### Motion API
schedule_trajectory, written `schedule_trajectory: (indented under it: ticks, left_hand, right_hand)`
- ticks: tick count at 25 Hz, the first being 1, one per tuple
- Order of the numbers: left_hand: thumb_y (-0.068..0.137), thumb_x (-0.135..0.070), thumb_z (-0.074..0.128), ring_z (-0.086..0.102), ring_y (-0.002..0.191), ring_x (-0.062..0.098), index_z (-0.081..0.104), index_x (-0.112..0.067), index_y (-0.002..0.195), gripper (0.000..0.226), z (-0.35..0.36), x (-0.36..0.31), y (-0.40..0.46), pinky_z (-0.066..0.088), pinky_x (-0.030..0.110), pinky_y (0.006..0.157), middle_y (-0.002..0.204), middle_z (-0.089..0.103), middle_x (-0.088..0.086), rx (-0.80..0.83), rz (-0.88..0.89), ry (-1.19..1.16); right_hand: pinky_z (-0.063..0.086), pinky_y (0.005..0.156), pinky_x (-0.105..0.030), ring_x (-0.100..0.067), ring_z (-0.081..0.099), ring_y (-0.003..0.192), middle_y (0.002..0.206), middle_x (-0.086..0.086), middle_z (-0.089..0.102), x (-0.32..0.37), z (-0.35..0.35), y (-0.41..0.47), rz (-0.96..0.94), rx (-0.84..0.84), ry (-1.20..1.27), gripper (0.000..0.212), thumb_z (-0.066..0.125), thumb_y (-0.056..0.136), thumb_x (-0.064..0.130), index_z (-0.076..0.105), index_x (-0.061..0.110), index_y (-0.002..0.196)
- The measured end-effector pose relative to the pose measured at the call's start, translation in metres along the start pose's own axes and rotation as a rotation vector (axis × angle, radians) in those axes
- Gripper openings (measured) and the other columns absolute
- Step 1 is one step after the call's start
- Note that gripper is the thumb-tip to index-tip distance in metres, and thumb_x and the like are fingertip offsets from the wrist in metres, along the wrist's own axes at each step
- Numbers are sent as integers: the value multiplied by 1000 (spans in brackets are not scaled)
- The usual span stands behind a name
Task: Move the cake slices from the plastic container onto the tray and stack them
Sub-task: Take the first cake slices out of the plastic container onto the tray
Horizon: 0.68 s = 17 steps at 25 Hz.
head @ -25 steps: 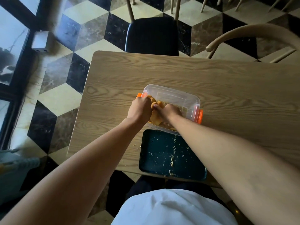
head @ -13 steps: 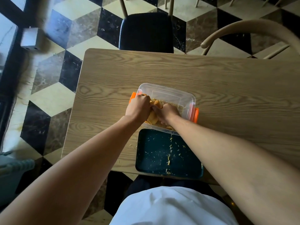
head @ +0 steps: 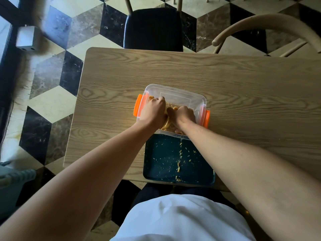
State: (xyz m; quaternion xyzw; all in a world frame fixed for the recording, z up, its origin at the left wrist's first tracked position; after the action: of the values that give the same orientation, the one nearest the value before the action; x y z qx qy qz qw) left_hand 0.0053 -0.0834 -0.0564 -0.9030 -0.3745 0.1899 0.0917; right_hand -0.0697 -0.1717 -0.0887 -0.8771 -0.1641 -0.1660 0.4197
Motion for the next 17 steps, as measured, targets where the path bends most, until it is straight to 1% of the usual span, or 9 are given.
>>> schedule_trajectory:
  ticks: [1, 2, 5, 7, 9, 11, 14, 15, 17]
  left_hand:
    - [86, -6, 63, 63, 78, 31, 57, 2, 105, 20, 1, -2, 0, 47, 38, 60, 92, 68, 19, 3, 7, 18]
    - [86, -5, 62, 63, 77, 32, 58, 2, 103, 19, 2, -4, 0, 48, 38, 60, 91, 68, 19, 3, 5, 28]
    - [86, -6, 63, 56, 65, 29, 58, 0, 96, 13, 6, -6, 0, 44, 37, 55, 79, 64, 15, 8, -69, 8]
    - [85, -5, 65, 51, 61, 26, 54, -7, 83, 11, 7, -7, -1, 39, 34, 54, 74, 60, 12, 32, -111, 16]
    - [81, -1, 63, 51, 61, 26, 51, -10, 74, 17, 9, -9, -2, 39, 33, 54, 77, 66, 15, 57, -111, 50]
    - [78, 3, 60, 54, 62, 29, 52, -10, 71, 17, 11, -10, -3, 41, 34, 54, 78, 68, 17, 69, -118, 59]
    - [77, 2, 60, 58, 65, 31, 55, -10, 70, 14, 12, -9, -3, 40, 34, 55, 74, 65, 14, 68, -141, 30]
    - [78, 1, 60, 55, 63, 29, 56, -10, 71, 13, 12, -9, -3, 39, 34, 55, 72, 62, 12, 56, -141, 15]
    - [80, -3, 60, 50, 62, 26, 59, -9, 74, 9, 7, -7, -3, 38, 33, 57, 71, 56, 9, 23, -148, -18]
  right_hand:
    - [60, 45, -30, -25, 70, 47, 66, -6, 71, 0, 0, 0, 9, -23, 2, 44, 52, 92, 49, 68, 11, 78]
    - [62, 51, -34, -26, 71, 53, 70, -7, 72, -1, 1, -1, 14, -42, 3, 42, 54, 92, 48, 68, 11, 78]
    - [63, 70, -42, -31, 73, 70, 86, -11, 76, -5, 3, 1, 10, -40, -2, 38, 65, 86, 46, 72, 8, 86]
    - [63, 73, -41, -31, 74, 75, 91, -12, 77, -9, 3, 1, -9, -32, -18, 40, 70, 84, 46, 73, 7, 94]
    - [63, 74, -40, -30, 74, 77, 94, -12, 77, -11, 3, 0, -29, -20, -41, 40, 72, 82, 45, 74, 8, 96]
    - [63, 74, -41, -31, 74, 79, 97, -13, 76, -10, 4, -1, -34, -20, -32, 37, 72, 81, 40, 73, 7, 97]
    - [60, 81, -42, -33, 71, 91, 107, -15, 73, -7, 3, 1, -46, 18, -53, 29, 68, 86, 27, 71, 3, 103]
    - [59, 78, -39, -32, 70, 90, 110, -15, 72, -7, 2, 2, -49, 29, -41, 24, 65, 89, 23, 70, 4, 102]
    - [49, 59, -28, -22, 62, 73, 109, -12, 72, -6, 0, 0, -16, -20, -2, 14, 57, 95, 17, 68, 9, 91]
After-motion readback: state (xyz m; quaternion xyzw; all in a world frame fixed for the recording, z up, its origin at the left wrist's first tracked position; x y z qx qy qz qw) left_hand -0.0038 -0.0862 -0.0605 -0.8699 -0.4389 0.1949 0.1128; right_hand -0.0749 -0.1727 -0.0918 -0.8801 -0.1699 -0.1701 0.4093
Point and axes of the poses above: each hand's wrist, its own y-axis towards the middle knuckle, its own z-axis out of the palm, x = y × z, the point moved 1 cm from there along y, towards the middle knuckle
